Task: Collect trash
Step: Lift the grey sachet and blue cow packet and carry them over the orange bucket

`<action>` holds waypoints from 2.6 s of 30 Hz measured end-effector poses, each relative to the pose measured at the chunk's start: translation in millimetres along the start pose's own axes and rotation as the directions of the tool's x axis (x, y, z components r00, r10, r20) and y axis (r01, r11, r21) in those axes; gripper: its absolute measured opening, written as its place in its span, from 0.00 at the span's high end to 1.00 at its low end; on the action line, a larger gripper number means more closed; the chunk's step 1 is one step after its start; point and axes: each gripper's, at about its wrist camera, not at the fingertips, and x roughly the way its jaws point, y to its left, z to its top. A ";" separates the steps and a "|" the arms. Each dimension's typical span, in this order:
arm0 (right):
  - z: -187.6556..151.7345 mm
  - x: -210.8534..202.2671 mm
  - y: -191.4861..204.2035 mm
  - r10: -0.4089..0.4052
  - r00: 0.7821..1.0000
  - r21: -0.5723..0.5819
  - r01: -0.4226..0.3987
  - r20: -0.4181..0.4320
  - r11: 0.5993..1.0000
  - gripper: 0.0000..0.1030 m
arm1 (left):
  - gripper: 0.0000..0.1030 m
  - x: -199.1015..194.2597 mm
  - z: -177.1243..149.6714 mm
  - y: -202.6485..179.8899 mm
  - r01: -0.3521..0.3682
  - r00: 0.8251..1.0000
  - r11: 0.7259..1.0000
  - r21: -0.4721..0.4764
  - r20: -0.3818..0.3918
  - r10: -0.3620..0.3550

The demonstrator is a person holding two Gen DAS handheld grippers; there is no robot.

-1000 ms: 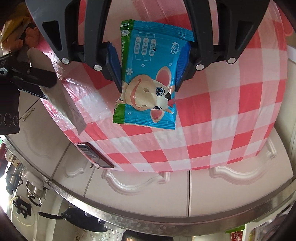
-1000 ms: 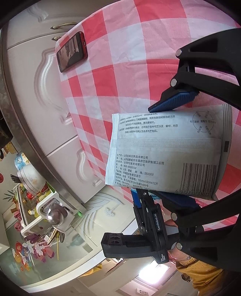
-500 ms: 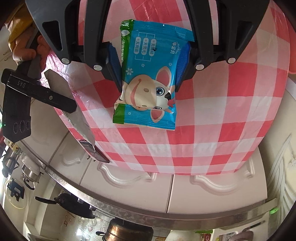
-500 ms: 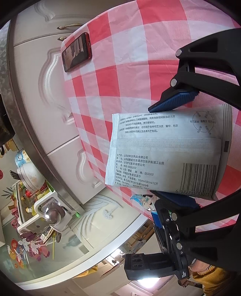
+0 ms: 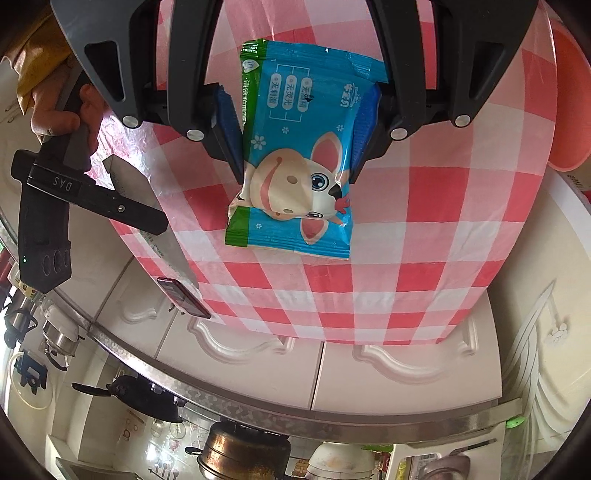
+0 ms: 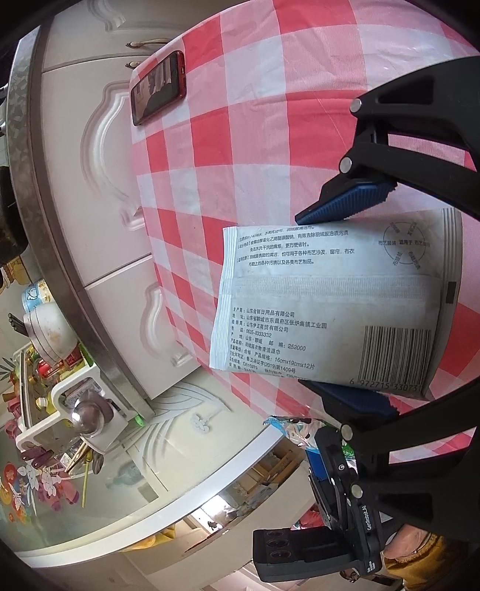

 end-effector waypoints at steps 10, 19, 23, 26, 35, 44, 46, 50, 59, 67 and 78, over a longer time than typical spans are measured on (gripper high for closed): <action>-10.8 15.9 40.0 0.009 0.999 -0.055 -0.012 -0.051 0.998 0.24 | 0.48 -22.6 -18.5 27.7 -0.056 0.998 0.998 -0.024 0.005 0.056; -19.9 27.0 64.5 0.009 0.996 -0.053 -0.013 -0.088 0.999 0.24 | 0.48 -41.6 -26.6 42.5 -0.088 0.996 0.996 -0.014 0.034 0.088; -24.5 30.0 68.9 0.006 0.995 -0.034 -0.010 -0.104 0.999 0.24 | 0.48 -46.1 -29.1 48.5 -0.091 0.995 0.996 -0.015 0.045 0.092; -27.2 31.0 74.4 -0.002 0.994 -0.034 -0.001 -0.108 0.999 0.24 | 0.48 -49.5 -31.1 54.6 -0.090 0.995 0.996 -0.022 0.050 0.091; -28.7 35.4 96.9 -0.029 0.992 -0.073 0.020 -0.122 0.997 0.24 | 0.48 -60.3 -35.9 81.1 -0.109 0.992 0.991 -0.077 0.056 0.113; -28.2 45.2 117.1 -0.030 0.990 -0.097 0.016 -0.139 0.995 0.24 | 0.48 -72.8 -37.3 108.7 -0.197 0.977 0.973 -0.117 0.065 0.205; -27.1 47.3 122.4 -0.030 0.990 -0.108 0.015 -0.141 0.994 0.24 | 0.48 -75.9 -38.1 114.1 -0.213 0.972 0.969 -0.124 0.068 0.223; -24.6 52.4 131.3 -0.016 0.988 -0.112 -0.001 -0.151 0.994 0.24 | 0.48 -82.1 -39.6 123.7 -0.257 0.961 0.958 -0.127 0.076 0.268; -20.7 67.0 157.5 -0.014 0.984 -0.159 -0.015 -0.178 0.987 0.24 | 0.48 -94.8 -45.4 149.9 -0.334 0.934 0.928 -0.165 0.074 0.349; -17.9 86.1 188.4 0.011 0.976 -0.206 -0.057 -0.217 0.977 0.24 | 0.48 -106.8 -53.9 177.1 -0.385 0.911 0.898 -0.212 0.068 0.407; -14.1 114.8 238.5 0.045 0.964 -0.300 -0.125 -0.263 0.946 0.24 | 0.48 -119.3 -68.7 216.0 -0.447 0.879 0.849 -0.281 0.040 0.476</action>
